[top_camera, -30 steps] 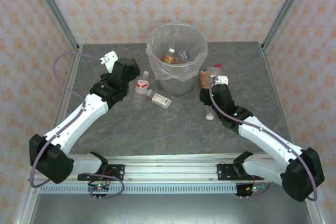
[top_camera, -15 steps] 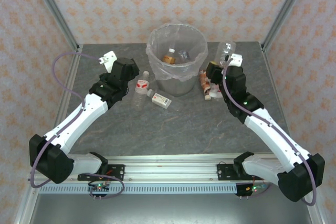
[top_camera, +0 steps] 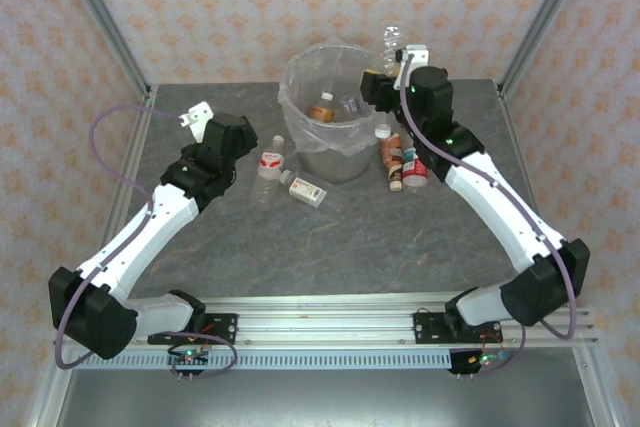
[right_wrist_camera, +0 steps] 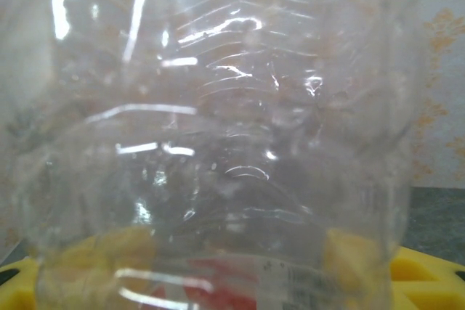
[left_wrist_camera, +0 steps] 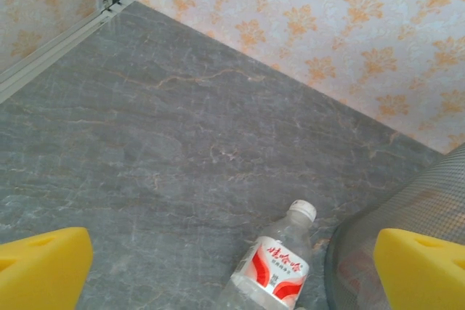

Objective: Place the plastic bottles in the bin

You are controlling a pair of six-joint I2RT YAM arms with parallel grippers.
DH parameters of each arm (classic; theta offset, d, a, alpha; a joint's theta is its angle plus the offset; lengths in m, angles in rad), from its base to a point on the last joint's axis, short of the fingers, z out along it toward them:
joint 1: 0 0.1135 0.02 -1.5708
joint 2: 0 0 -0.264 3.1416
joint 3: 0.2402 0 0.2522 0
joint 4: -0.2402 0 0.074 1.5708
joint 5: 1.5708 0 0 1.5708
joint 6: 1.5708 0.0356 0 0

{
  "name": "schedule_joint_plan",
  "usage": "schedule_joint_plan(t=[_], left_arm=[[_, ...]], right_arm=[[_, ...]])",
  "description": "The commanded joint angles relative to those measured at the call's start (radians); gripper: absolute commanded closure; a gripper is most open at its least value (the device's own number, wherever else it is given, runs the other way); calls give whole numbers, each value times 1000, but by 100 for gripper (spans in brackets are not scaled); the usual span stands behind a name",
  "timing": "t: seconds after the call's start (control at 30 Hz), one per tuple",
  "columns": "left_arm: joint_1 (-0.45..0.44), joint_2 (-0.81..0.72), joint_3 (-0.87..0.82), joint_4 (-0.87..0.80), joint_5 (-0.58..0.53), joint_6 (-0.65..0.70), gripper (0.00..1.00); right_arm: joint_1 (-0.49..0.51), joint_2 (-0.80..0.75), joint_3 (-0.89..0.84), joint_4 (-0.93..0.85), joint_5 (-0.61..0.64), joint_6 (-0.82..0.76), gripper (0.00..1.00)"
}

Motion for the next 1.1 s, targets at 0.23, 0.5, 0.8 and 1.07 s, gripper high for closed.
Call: schedule_joint_plan(t=[0.23,0.5,0.8,1.07], left_arm=[[13,-44,-51,-66,5,-20,0],[12,-59,-60,-73,8,-11,0],[31,-91,-108,-36,52,-32,0],[42,-64,-104,-42,80,-36,0]], right_arm=[[2,200,304,-89,-76,-43,39],[2,345,394,-135,-13,-125,38],[20,412,374,-170,67,-137,37],[67,477,405,-287,248,-126,32]])
